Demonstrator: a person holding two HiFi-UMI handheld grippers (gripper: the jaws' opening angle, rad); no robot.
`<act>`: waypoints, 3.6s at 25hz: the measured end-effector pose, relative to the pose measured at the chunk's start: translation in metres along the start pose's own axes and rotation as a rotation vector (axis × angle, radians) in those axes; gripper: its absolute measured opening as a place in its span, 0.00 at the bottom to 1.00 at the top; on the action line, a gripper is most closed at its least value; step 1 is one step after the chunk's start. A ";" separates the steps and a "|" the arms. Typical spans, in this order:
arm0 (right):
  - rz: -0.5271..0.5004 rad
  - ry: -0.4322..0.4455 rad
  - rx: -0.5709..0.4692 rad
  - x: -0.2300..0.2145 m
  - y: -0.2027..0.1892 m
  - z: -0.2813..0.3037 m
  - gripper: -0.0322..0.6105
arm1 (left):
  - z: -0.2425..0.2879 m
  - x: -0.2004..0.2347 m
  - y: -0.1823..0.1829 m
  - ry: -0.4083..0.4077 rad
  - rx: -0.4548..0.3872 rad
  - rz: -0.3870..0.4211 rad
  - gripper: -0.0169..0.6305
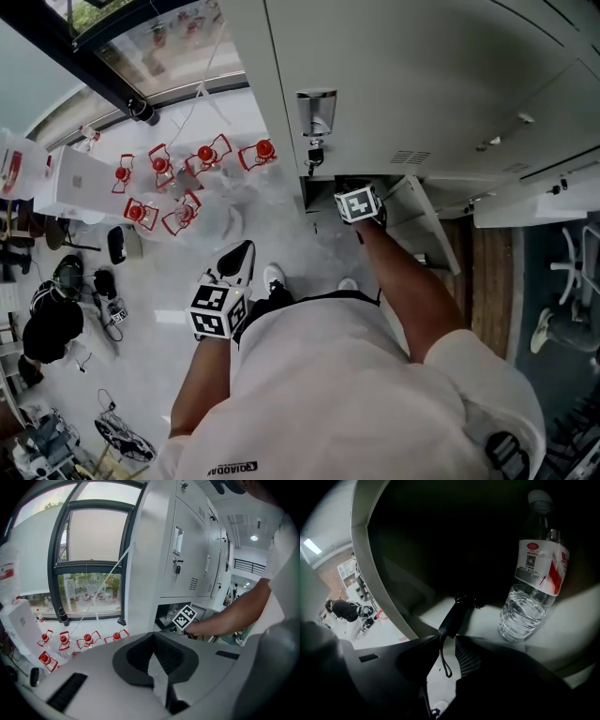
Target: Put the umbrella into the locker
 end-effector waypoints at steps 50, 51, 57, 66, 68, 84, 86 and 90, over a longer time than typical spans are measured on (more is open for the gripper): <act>0.224 0.276 -0.374 0.220 -0.142 -0.391 0.11 | -0.148 -0.180 -0.061 -0.400 -0.060 0.091 0.05; 0.214 0.267 -0.373 0.220 -0.143 -0.395 0.11 | -0.151 -0.180 -0.060 -0.400 -0.062 0.089 0.05; 0.147 0.260 -0.368 0.207 -0.142 -0.404 0.11 | -0.152 -0.186 -0.054 -0.355 -0.084 0.092 0.05; 0.098 0.278 -0.338 0.151 -0.151 -0.425 0.11 | -0.127 -0.208 -0.031 -0.256 -0.123 0.045 0.05; 0.091 0.279 -0.335 0.139 -0.154 -0.428 0.11 | -0.124 -0.218 -0.023 -0.247 -0.143 0.041 0.05; 0.093 0.323 -0.356 0.127 -0.157 -0.422 0.11 | -0.119 -0.252 -0.017 -0.249 -0.117 0.065 0.05; 0.098 0.321 -0.350 0.128 -0.160 -0.421 0.11 | -0.121 -0.252 -0.017 -0.250 -0.118 0.072 0.05; 0.085 0.324 -0.337 0.133 -0.165 -0.420 0.11 | -0.122 -0.255 -0.022 -0.259 -0.111 0.077 0.05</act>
Point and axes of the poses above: the fingertips, and each gripper's own axes: z forward along the fingers, x to its left, y out of its top, the point moved 1 cm from there along -z, backward along the fingers, and after that the axes turned 4 degrees about z, right-handed, at the moved point
